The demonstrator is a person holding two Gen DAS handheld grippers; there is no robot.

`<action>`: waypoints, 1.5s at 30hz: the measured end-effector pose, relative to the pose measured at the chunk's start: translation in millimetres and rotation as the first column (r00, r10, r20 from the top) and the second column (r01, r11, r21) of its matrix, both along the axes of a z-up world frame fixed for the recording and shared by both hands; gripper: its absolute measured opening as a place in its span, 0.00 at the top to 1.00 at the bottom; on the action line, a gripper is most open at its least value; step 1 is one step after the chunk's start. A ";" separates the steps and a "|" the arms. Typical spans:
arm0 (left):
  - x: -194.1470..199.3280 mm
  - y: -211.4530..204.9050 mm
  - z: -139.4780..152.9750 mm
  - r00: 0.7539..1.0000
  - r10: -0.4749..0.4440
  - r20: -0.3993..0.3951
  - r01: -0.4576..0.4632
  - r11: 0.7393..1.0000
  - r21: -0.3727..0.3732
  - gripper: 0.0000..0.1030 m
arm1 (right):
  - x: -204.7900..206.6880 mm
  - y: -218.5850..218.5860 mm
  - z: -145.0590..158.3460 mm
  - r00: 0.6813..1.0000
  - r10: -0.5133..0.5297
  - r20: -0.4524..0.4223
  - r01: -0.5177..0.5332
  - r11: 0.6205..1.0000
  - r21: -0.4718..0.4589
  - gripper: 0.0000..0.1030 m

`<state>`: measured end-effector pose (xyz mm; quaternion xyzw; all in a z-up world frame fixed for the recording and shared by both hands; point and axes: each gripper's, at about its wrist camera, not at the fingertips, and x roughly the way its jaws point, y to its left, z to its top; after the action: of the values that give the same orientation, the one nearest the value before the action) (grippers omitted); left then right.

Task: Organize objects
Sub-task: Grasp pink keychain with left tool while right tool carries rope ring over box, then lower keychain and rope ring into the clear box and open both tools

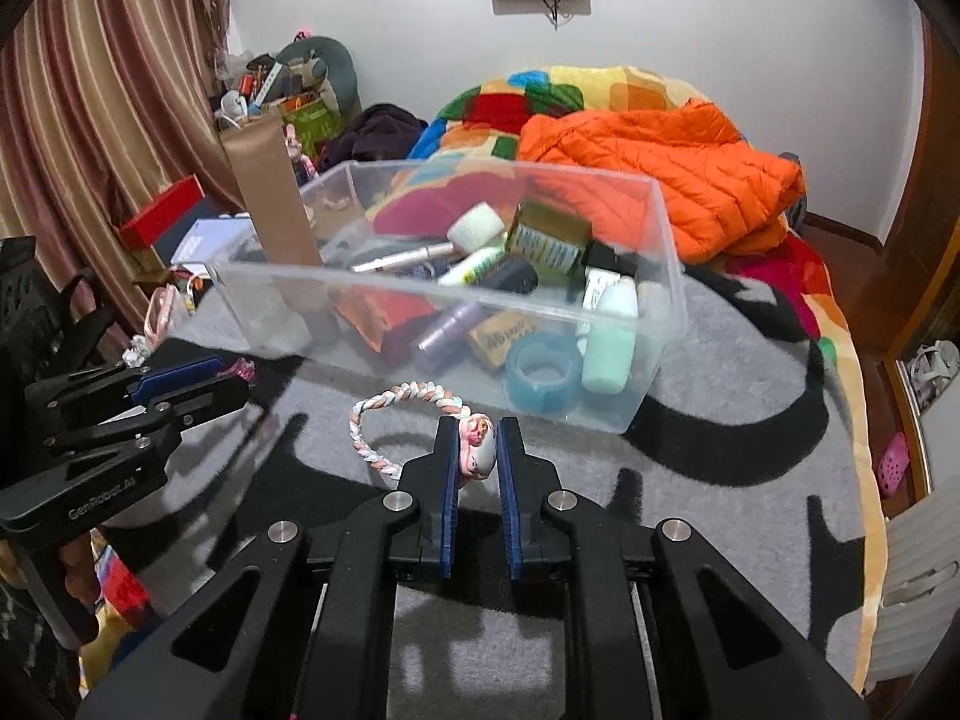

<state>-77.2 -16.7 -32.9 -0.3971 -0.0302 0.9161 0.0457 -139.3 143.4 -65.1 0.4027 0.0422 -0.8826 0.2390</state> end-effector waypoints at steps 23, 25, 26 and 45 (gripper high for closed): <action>-42.3 18.3 66.4 0.986 -0.019 -0.167 0.029 0.998 0.063 0.77 | -43.2 4.1 45.7 0.992 -0.082 -0.093 0.075 0.994 -0.077 0.89; -50.5 22.7 64.6 0.986 -0.023 -0.164 0.033 0.998 0.060 0.77 | -50.6 2.7 38.6 0.994 -0.084 -0.072 0.079 0.995 -0.066 0.89; -54.3 24.3 63.2 0.987 -0.022 -0.160 0.032 0.998 0.060 0.77 | -53.0 3.3 35.2 0.994 -0.085 -0.065 0.081 0.995 -0.063 0.89; -74.5 34.4 42.2 0.994 -0.057 -0.094 0.064 0.995 0.072 0.77 | -64.0 0.0 19.6 0.998 -0.066 -0.002 0.066 0.997 -0.035 0.89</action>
<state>-151.8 17.7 9.3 -0.3534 -0.0502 0.9298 0.0896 -203.3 143.4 -45.5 0.3982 0.0137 -0.8912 0.2168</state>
